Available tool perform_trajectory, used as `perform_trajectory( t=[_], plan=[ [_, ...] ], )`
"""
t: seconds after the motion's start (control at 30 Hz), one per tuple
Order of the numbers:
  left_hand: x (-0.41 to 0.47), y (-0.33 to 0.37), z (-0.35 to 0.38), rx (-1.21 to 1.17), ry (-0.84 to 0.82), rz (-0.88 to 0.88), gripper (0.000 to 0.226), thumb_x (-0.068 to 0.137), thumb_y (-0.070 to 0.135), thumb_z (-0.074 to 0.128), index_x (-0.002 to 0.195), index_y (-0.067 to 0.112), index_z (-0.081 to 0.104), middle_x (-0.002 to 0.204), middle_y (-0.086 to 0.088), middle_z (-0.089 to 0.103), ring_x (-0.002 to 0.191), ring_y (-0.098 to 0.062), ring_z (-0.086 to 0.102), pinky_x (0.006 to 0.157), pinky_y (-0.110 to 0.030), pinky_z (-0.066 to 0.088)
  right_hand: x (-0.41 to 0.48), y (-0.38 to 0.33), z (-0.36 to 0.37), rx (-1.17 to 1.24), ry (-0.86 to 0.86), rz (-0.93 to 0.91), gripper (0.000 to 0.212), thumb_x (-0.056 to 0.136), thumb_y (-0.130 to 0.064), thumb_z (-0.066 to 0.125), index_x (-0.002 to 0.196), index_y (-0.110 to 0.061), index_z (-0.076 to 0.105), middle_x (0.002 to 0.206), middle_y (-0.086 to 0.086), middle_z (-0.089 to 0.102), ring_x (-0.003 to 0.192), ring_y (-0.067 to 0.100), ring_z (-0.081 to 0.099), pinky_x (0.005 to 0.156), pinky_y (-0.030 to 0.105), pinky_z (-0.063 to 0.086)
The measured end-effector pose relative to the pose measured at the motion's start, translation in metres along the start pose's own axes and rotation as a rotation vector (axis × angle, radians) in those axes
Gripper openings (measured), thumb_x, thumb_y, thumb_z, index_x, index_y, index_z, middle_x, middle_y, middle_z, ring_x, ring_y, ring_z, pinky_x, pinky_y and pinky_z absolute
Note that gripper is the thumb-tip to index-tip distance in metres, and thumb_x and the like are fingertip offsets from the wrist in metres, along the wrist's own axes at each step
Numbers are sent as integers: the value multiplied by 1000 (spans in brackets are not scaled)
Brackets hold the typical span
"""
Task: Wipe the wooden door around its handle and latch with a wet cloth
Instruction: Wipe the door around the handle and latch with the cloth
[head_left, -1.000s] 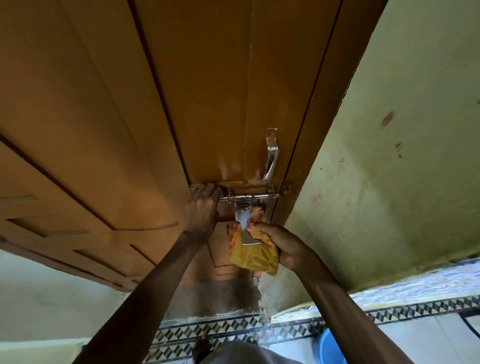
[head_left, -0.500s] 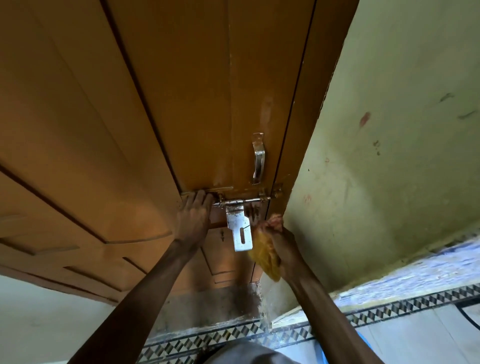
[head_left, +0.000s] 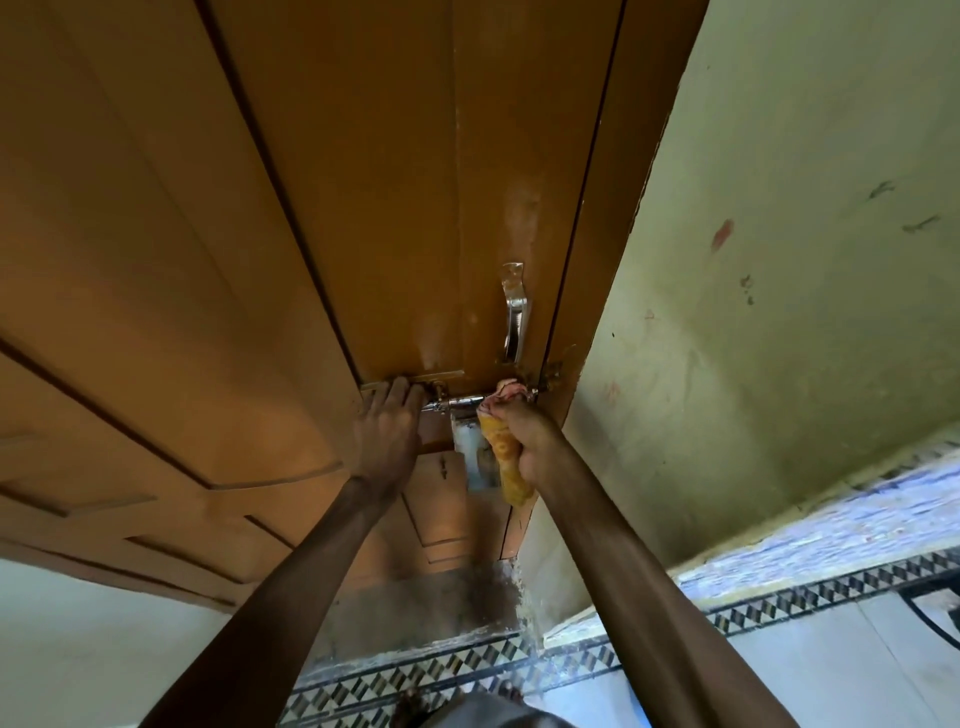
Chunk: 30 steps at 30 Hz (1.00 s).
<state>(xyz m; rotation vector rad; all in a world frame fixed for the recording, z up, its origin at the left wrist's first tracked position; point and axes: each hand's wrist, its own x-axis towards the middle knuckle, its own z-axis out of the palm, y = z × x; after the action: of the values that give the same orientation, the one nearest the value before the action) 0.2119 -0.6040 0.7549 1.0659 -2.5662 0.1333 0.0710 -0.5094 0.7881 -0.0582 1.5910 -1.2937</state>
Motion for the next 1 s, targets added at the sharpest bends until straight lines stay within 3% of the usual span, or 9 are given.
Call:
perform_trajectory(
  t=[0.07,0.17,0.27,0.47,0.53,0.6,0.77,0.9,1.0],
  plan=[
    [0,1,-2,3,-2,-3,52,43,-15,84,88,4,68,88,-14,65,81,-35,64,65,-41,54,-4,-2,3,-21,0,-32,15,95,-16,58,80,-16,60,88,12,62,69,18,58,69,29,51],
    [1,2,-3,-9,3,-6,52,42,-15,86,88,3,70,88,-14,67,80,-35,66,64,-40,56,-13,7,-1,-45,46,-171,13,95,-20,57,102,-13,64,111,22,65,100,34,65,91,41,54],
    [0,2,-3,-4,-5,-26,53,39,-16,85,85,5,69,87,-13,66,80,-34,66,64,-39,55,-17,26,-14,-69,116,-295,18,95,-26,57,104,-12,64,101,9,67,95,28,64,80,29,50],
    [1,-2,-4,-50,-43,-31,55,41,-13,86,89,6,68,91,-13,65,83,-36,64,64,-40,56,-13,48,-24,-318,184,-197,27,85,-42,62,102,-21,67,109,5,71,98,26,67,95,44,53],
    [1,-5,-3,-59,-55,-23,55,44,-9,88,92,8,66,94,-12,64,86,-36,63,69,-40,56,-14,47,-12,-392,233,-343,10,87,-32,67,93,-25,66,101,1,71,93,20,66,82,28,54],
    [1,-8,-2,-75,-74,-2,56,46,-7,89,94,9,66,96,-11,64,88,-35,61,71,-41,56,-19,42,5,-512,365,-549,17,84,-26,72,100,-21,70,102,0,72,89,14,65,75,14,48],
    [8,-19,-7,-170,-9,99,37,62,2,90,92,8,68,97,-12,63,87,-33,59,68,-42,55,-9,44,41,-669,577,-763,40,85,-29,72,122,-19,64,130,1,63,116,21,61,98,20,44],
    [18,-31,-35,2,305,237,38,89,15,72,127,12,64,133,-15,57,124,-34,47,105,-50,40,-1,65,51,-678,367,-900,36,93,-22,63,128,-29,55,124,-25,52,115,-14,45,97,3,40],
    [36,-41,-56,152,390,266,61,100,32,57,155,20,34,165,-11,17,152,-33,14,124,-53,8,8,65,37,-583,500,-903,35,92,-26,66,125,-16,62,118,-14,62,109,-4,52,94,2,43]
  ],
)
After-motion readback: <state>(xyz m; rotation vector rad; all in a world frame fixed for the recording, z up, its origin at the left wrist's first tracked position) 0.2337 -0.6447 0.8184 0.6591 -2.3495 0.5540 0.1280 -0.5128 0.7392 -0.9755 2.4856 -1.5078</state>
